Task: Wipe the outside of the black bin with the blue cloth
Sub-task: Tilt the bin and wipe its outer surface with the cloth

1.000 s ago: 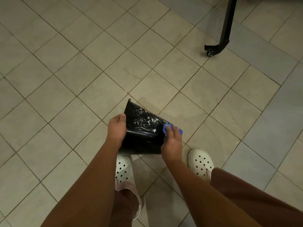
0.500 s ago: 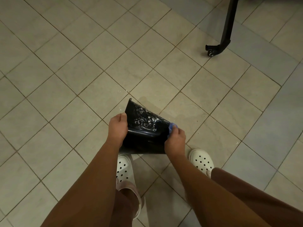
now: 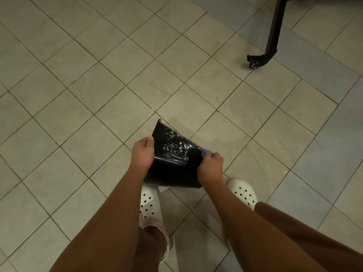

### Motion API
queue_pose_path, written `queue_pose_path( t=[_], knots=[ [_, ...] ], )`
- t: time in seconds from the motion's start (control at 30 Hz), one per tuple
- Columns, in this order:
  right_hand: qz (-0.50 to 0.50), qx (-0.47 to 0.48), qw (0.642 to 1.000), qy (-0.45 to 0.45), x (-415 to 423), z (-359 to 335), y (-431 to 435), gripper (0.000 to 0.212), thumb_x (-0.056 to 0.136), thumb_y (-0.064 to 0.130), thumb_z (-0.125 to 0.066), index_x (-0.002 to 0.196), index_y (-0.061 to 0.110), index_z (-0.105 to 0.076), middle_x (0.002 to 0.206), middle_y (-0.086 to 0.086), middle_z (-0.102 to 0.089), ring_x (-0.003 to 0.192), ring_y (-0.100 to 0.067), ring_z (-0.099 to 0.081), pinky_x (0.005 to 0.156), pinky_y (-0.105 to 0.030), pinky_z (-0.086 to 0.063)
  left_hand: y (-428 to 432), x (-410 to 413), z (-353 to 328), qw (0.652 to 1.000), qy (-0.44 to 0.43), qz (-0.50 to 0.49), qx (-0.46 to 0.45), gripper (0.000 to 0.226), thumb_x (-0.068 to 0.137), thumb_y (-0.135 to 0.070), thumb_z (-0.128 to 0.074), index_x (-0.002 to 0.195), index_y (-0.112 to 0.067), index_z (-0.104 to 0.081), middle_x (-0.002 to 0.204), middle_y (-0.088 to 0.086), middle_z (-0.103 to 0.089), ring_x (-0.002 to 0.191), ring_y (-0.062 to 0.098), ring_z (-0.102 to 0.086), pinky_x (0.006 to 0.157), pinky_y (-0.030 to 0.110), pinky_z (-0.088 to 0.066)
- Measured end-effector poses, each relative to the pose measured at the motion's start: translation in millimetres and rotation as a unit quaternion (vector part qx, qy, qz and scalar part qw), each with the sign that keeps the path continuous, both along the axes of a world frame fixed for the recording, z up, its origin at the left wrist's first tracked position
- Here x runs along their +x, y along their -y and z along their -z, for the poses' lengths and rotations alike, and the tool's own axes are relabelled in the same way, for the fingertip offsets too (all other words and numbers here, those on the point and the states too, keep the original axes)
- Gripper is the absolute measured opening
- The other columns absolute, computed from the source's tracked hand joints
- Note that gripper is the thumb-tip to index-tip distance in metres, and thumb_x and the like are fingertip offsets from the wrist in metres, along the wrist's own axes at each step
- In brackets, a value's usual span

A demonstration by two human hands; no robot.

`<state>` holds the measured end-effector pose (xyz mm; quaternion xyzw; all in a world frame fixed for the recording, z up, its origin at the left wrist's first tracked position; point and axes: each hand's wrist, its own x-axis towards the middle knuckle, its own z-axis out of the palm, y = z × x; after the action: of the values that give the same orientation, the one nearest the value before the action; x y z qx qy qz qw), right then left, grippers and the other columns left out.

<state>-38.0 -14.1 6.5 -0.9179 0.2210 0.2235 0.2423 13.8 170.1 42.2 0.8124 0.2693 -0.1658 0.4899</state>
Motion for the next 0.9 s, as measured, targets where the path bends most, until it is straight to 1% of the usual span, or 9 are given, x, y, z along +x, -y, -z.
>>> queue_pose_path(
  t=[0.1,0.17,0.23,0.33,0.43,0.57,0.67,0.8,0.9],
  knots=[
    [-0.023,-0.035,0.997,0.06,-17.4,2.4,-20.0,0.057,0.079,-0.003,-0.05,0.134,0.005,-0.039,0.126,-0.019,-0.042,0.115,-0.03,-0.035,0.095,-0.035,-0.04,0.8,0.9,-0.5,1.0,-0.003,0.007,0.001,0.042,0.103,-0.03,-0.038,0.093,0.003,-0.062,0.088,0.023,-0.064,0.078,0.026,-0.057,0.073,0.037,-0.046],
    [-0.052,-0.02,0.993,0.104,-15.8,7.4,-18.9,0.056,0.078,-0.005,-0.051,0.133,0.005,-0.043,0.127,-0.019,-0.044,0.115,-0.031,-0.036,0.098,-0.038,-0.039,1.8,0.2,-1.7,1.0,0.0,0.003,0.0,0.04,0.103,-0.029,-0.039,0.091,0.001,-0.062,0.084,0.018,-0.062,0.078,0.025,-0.056,0.072,0.035,-0.045],
    [-0.084,-0.007,0.989,0.121,-5.5,10.2,-5.9,0.059,0.079,-0.005,-0.051,0.136,0.008,-0.041,0.13,-0.016,-0.042,0.119,-0.03,-0.034,0.1,-0.038,-0.038,3.2,-1.8,-1.3,1.0,0.006,-0.013,-0.01,0.039,0.103,-0.028,-0.039,0.091,0.0,-0.063,0.083,0.016,-0.062,0.078,0.024,-0.057,0.074,0.036,-0.046],
    [-0.071,-0.009,0.996,0.058,3.8,7.5,7.1,0.059,0.084,-0.001,-0.051,0.139,0.011,-0.035,0.132,-0.012,-0.038,0.121,-0.025,-0.031,0.1,-0.03,-0.034,3.8,-4.1,-1.4,1.0,0.009,-0.024,-0.016,0.04,0.103,-0.028,-0.04,0.091,0.003,-0.062,0.083,0.018,-0.061,0.077,0.026,-0.056,0.074,0.036,-0.046],
    [-0.015,-0.039,0.999,0.028,-1.9,-0.9,-3.8,0.051,0.083,-0.001,-0.048,0.132,0.008,-0.041,0.126,-0.014,-0.041,0.116,-0.026,-0.035,0.096,-0.031,-0.037,5.1,-3.6,-2.8,1.0,0.005,-0.012,-0.019,0.04,0.103,-0.028,-0.04,0.092,0.004,-0.061,0.083,0.019,-0.061,0.078,0.027,-0.056,0.074,0.037,-0.046],
    [-0.078,-0.036,0.992,0.087,-8.0,1.5,-16.1,0.053,0.081,-0.002,-0.048,0.133,0.007,-0.042,0.127,-0.016,-0.041,0.116,-0.029,-0.034,0.1,-0.032,-0.034,5.1,-2.0,-6.2,1.0,0.009,-0.004,-0.025,0.039,0.104,-0.027,-0.039,0.095,0.003,-0.062,0.086,0.017,-0.061,0.08,0.025,-0.056,0.073,0.034,-0.045],
    [-0.133,-0.038,0.987,0.083,4.6,6.0,-1.3,0.054,0.084,0.0,-0.05,0.135,0.011,-0.039,0.126,-0.014,-0.042,0.115,-0.027,-0.035,0.098,-0.032,-0.036,6.5,-4.5,-7.8,1.0,0.01,-0.004,-0.027,0.037,0.104,-0.027,-0.04,0.098,0.002,-0.063,0.088,0.017,-0.062,0.081,0.024,-0.057,0.071,0.032,-0.045],
    [-0.043,-0.069,0.997,-0.01,-1.3,3.4,10.0,0.05,0.084,0.001,-0.053,0.131,0.009,-0.04,0.122,-0.015,-0.042,0.112,-0.027,-0.037,0.093,-0.032,-0.039,5.8,-4.5,-6.0,1.0,0.009,-0.009,-0.02,0.038,0.104,-0.028,-0.04,0.095,0.0,-0.063,0.085,0.015,-0.062,0.08,0.024,-0.057,0.072,0.033,-0.045],
    [-0.046,-0.101,0.994,-0.003,-15.7,-1.7,-3.7,0.05,0.084,0.003,-0.05,0.131,0.006,-0.036,0.12,-0.018,-0.043,0.11,-0.028,-0.038,0.094,-0.033,-0.04,6.9,-1.3,-5.9,1.0,0.007,-0.002,-0.017,0.038,0.104,-0.028,-0.039,0.095,0.0,-0.063,0.085,0.015,-0.062,0.079,0.022,-0.056,0.07,0.031,-0.045]
  ],
)
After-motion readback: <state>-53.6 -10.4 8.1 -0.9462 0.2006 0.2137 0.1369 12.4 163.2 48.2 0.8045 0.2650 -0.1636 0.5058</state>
